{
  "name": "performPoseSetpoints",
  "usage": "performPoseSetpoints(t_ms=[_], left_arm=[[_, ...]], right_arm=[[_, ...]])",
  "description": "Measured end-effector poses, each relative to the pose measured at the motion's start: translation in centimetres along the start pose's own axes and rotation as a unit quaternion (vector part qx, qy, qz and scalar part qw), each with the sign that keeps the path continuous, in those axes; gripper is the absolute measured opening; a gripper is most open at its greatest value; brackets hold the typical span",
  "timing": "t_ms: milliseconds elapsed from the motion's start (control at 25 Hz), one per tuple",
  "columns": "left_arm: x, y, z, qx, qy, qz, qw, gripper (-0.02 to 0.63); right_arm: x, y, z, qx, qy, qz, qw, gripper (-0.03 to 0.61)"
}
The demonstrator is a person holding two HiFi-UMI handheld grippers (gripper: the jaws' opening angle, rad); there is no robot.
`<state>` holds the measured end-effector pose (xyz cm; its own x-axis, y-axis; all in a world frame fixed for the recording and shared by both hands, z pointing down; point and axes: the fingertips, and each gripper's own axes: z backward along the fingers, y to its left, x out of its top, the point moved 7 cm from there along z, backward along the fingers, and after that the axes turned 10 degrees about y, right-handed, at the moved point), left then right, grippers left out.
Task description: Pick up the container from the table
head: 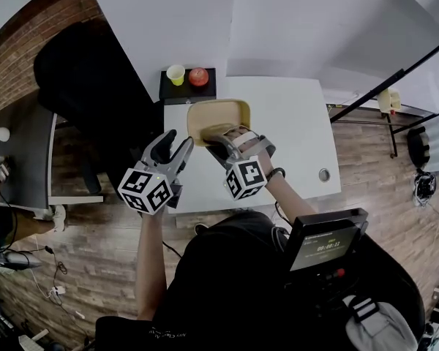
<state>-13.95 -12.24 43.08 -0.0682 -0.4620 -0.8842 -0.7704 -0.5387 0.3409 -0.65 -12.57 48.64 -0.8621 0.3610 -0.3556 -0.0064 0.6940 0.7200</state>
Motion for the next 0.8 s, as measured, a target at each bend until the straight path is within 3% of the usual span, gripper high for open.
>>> performPoseSetpoints(t_ms=[240, 520, 640, 800], left_arm=[[-0.5, 1.5, -0.2, 0.039, 0.025, 0.034, 0.9983, 0.187], [-2.3, 2.6, -1.1, 0.08, 0.055, 0.044, 0.9943, 0.183], [-2.6, 2.9, -1.0, 0.096, 0.022, 0.061, 0.9933, 0.089], [-3.0, 3.0, -1.3, 0.12, 0.027, 0.055, 0.9909, 0.067]], right_arm=[[1.4, 1.7, -0.7, -0.008, 0.019, 0.075, 0.997, 0.028], [2.3, 2.7, -1.4, -0.009, 0.031, 0.12, 0.992, 0.028], [2.7, 3.2, -1.5, -0.013, 0.032, 0.134, 0.99, 0.028], [3.4, 3.8, -1.6, -0.012, 0.026, 0.142, 0.989, 0.04]])
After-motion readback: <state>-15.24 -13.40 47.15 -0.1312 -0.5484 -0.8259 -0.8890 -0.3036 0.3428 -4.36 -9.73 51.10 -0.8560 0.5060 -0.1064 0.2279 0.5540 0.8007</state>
